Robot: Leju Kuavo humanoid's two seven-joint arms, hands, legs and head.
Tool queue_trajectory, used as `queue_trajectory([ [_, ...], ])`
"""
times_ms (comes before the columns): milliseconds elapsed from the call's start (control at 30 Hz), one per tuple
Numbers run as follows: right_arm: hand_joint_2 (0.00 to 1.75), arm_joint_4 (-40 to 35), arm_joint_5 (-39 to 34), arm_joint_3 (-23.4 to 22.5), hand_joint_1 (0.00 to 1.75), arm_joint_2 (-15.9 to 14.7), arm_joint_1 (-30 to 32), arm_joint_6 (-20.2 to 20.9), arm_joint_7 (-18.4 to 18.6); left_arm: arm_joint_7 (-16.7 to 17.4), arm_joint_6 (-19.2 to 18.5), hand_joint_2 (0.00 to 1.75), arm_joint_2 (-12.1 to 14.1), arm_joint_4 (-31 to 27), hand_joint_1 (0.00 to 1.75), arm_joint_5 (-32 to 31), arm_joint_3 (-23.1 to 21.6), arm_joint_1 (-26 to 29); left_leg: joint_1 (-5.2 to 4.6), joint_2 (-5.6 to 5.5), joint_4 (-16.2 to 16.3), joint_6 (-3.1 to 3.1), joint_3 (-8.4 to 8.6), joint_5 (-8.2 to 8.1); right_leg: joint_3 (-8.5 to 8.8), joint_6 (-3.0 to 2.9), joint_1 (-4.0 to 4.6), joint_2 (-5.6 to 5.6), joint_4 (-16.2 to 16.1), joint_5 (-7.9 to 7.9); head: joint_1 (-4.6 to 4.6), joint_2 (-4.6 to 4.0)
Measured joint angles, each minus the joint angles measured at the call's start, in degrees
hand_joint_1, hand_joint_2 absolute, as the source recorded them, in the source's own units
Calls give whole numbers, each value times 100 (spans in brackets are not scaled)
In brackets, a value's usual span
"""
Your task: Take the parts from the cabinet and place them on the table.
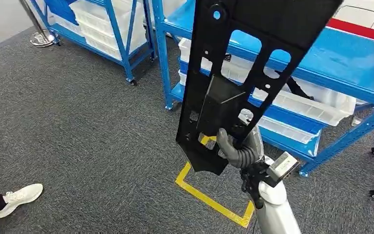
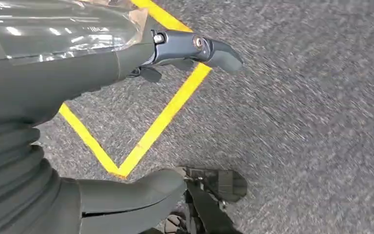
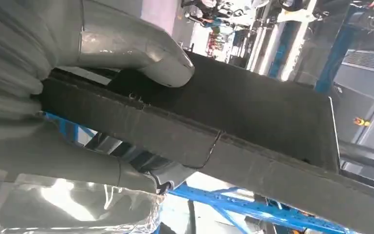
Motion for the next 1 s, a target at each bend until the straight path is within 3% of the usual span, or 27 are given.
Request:
queue_trajectory([
  [33,175,-20,-9,-48,175,-24,1,7,-4,0,2,175,-6,-2,0,-2,-11,-14,5,-45,-15,53,-2,29,-88,-42,-10,219,248,-162,0,0],
  [67,175,-35,-13,-81,175,-44,12,13,-13,2,2,175,-2,-2,0,-2,-13,-22,4,-99,-15,62,-11,30,-274,-89,-16,341,680,-364,29,0],
  [133,175,-35,-13,-131,175,-79,52,17,-11,13,4,175,-13,-2,0,-11,-17,-45,0,-239,-12,70,-26,37,-703,-113,-29,394,1580,-693,35,0],
  [167,175,-35,-13,-164,175,-87,61,17,-2,42,7,175,-20,-2,0,-20,-20,-43,0,-309,-11,68,-26,40,-797,-76,-29,401,1766,-711,37,0],
  [200,175,-37,-11,-201,175,-96,50,17,9,57,9,175,-20,0,0,-31,-22,-41,1,-372,-6,66,-22,41,-748,-26,-35,404,1652,-630,37,0],
  [233,175,-59,-7,-233,175,-98,34,17,37,79,7,175,-24,0,0,-46,-24,-39,5,-440,3,63,-18,42,-577,41,-48,407,1305,-457,37,0],
  [267,175,-92,-7,-260,175,-103,10,17,70,101,0,175,-26,0,0,-55,-30,-43,17,-514,26,52,-17,40,-304,117,-82,439,724,-210,37,0],
  [300,175,-120,-4,-282,175,-107,-9,17,85,112,-11,175,-22,0,0,-68,-44,-52,24,-577,66,20,-26,20,-58,178,-128,565,210,-15,39,0],
  [333,175,-135,-4,-312,175,-116,-30,17,92,140,-15,175,-7,-2,0,-94,-65,-61,-8,-638,125,-37,-61,-4,13,169,-129,735,30,-31,42,0],
  [367,175,-164,-4,-332,175,-109,-38,17,103,157,-17,175,2,-2,0,-114,-74,-67,-8,-685,144,-62,-93,-8,42,105,-119,650,15,-1,48,0],
  [467,175,-170,-7,-363,175,-118,-51,59,118,216,0,175,28,-2,0,-124,-74,-38,24,-761,120,-139,-140,40,24,36,-80,561,39,29,31,0],
  [500,175,-175,-9,-363,175,-111,-75,77,118,255,13,175,59,0,0,-131,-74,-33,47,-724,158,-160,-152,-4,29,-12,-143,497,20,50,33,0],
  [533,175,-177,-11,-363,175,-103,-114,96,120,267,15,175,50,0,0,-140,-76,-35,16,-435,362,-191,-238,-159,30,-53,-124,471,20,49,-9,0],
  [567,175,-181,-13,-363,175,-94,-132,103,120,280,15,175,63,0,0,-138,-74,-52,26,-278,722,-220,-409,-369,27,-93,-104,423,20,49,-35,0],
  [633,175,-192,-11,-363,175,-94,-137,109,127,297,15,175,77,0,0,-140,-74,-66,40,-141,1625,-249,-846,-762,17,-110,-58,302,21,39,-37,0],
  [667,175,-192,-11,-360,175,-87,-137,114,131,310,17,175,74,0,0,-151,-74,-62,39,-132,1894,-244,-984,-817,15,-118,-40,243,21,33,-39,0],
  [700,175,-192,-11,-360,175,-85,-139,120,136,328,18,175,72,0,0,-179,-76,-56,39,-132,1873,-224,-980,-741,16,-122,-28,191,21,31,-37,0],
  [733,175,-192,-11,-356,175,-85,-146,125,136,347,17,175,72,0,0,-188,-79,-54,33,-129,1598,-187,-844,-556,18,-129,-3,132,21,26,-39,0],
  [767,175,-192,-11,-349,175,-81,-161,133,140,348,17,175,74,0,0,-197,-79,-55,12,-102,1112,-128,-584,-315,22,-132,14,84,20,24,-37,0],
  [800,175,-192,-11,-347,175,-70,-182,138,149,345,20,175,74,-2,0,-212,-81,-58,-31,1,555,-44,-270,-100,27,-137,28,38,18,20,-37,0],
  [833,175,-194,-11,-343,175,-63,-199,140,149,337,24,175,77,-4,0,-227,-87,-68,-112,258,183,41,-91,-104,33,-137,29,-1,17,18,-37,0],
  [867,175,-194,-11,-341,175,-59,-207,140,151,323,24,175,79,-7,0,-240,-101,-75,-124,259,177,46,-94,-88,23,-132,83,-52,14,16,-26,0],
  [900,175,-194,-11,-339,175,-59,-206,149,153,299,28,175,77,-7,0,-275,-118,-78,-151,205,172,63,-104,-86,20,-120,40,-95,10,10,-39,0],
  [967,175,-197,-2,-317,175,-37,-211,153,181,295,79,175,94,-7,0,-302,-127,-66,-176,101,140,92,-122,-61,39,-101,39,-198,-16,11,-35,0],
  [1000,175,-210,0,-308,175,-28,-208,155,184,288,96,175,99,-7,0,-304,-129,-61,-94,31,4,119,-35,31,25,-84,59,-151,9,-25,-33,0],
])
